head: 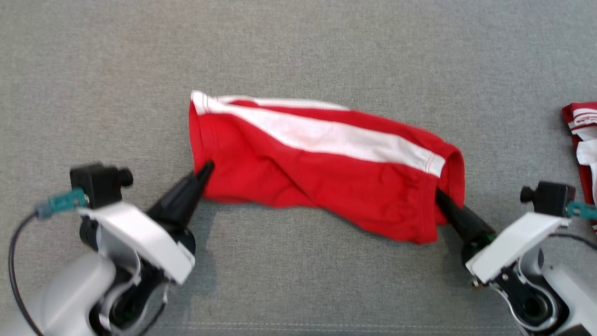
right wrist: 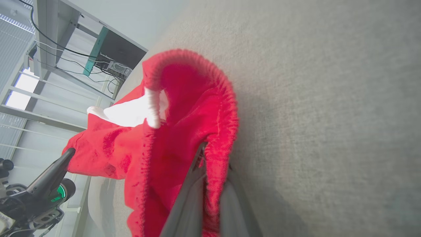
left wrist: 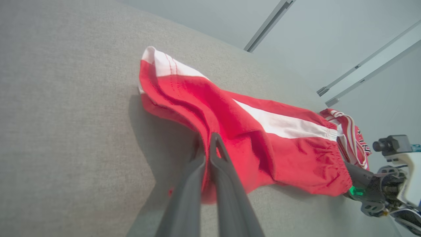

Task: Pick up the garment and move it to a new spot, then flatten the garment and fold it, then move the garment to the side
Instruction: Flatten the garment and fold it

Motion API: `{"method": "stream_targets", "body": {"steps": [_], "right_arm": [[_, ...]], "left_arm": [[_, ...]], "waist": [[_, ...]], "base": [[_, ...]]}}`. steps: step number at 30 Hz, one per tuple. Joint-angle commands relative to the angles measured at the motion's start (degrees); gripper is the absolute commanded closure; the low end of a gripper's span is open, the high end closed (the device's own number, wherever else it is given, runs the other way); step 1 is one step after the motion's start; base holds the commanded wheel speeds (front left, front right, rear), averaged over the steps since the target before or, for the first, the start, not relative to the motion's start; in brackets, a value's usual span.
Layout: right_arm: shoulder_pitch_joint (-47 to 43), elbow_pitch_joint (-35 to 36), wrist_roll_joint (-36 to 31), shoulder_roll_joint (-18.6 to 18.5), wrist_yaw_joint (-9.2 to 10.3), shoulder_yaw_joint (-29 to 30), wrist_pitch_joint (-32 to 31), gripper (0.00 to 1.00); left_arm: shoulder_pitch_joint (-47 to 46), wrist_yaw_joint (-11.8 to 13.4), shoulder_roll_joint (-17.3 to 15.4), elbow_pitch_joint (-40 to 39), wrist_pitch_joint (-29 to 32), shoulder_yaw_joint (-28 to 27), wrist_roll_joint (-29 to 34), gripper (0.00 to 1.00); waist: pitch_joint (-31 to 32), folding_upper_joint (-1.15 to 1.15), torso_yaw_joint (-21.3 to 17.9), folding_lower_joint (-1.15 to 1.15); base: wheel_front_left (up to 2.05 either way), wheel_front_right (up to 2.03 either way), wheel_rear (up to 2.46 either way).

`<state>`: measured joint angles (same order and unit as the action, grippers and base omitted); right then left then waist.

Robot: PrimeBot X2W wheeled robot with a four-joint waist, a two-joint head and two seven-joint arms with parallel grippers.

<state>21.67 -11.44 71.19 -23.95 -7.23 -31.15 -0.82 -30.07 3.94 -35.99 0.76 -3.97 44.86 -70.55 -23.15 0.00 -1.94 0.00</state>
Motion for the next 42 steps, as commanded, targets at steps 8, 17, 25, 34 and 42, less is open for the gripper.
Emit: {"method": "stream_targets", "body": {"steps": [8, 17, 25, 34, 42], "right_arm": [[-12.3, 5.1, 0.1, -1.7, -0.25, 6.1, -3.2, 1.0], [-12.6, 2.0, -7.4, 1.9, -0.25, 10.8, -6.8, 1.0], [-12.9, 0.7, -11.8, 6.6, -0.25, 12.6, -7.5, 1.0], [-15.1, 1.5, -15.3, 8.8, -0.25, 14.1, -4.4, 1.0], [-16.8, 1.4, -23.6, 10.1, -0.25, 13.5, 2.0, 0.0]], "left_arm": [[11.5, 8.6, -5.4, -12.9, -3.7, -1.5, 0.1, 1.0], [13.1, 6.4, -3.0, -8.0, -2.7, -0.4, -3.1, 1.0], [12.8, 3.7, 1.5, 1.3, -6.0, -0.2, -3.2, 0.0], [13.5, 13.0, 2.8, -1.4, -10.9, -6.0, 8.4, 0.0], [17.5, 18.8, 6.0, -9.4, -11.0, -14.4, 27.6, 0.0]], "waist": [[3.8, 0.0, 2.1, 0.0], [4.2, 0.0, 2.4, 0.0], [4.9, 0.0, 2.0, 0.0], [6.4, 0.0, 3.1, 0.0], [10.5, 0.0, 2.6, 0.0]], "base": [[0.0, 0.0, 0.0], [0.0, 0.0, 0.0], [0.0, 0.0, 0.0], [0.0, 0.0, 0.0], [0.0, 0.0, 0.0]]}}
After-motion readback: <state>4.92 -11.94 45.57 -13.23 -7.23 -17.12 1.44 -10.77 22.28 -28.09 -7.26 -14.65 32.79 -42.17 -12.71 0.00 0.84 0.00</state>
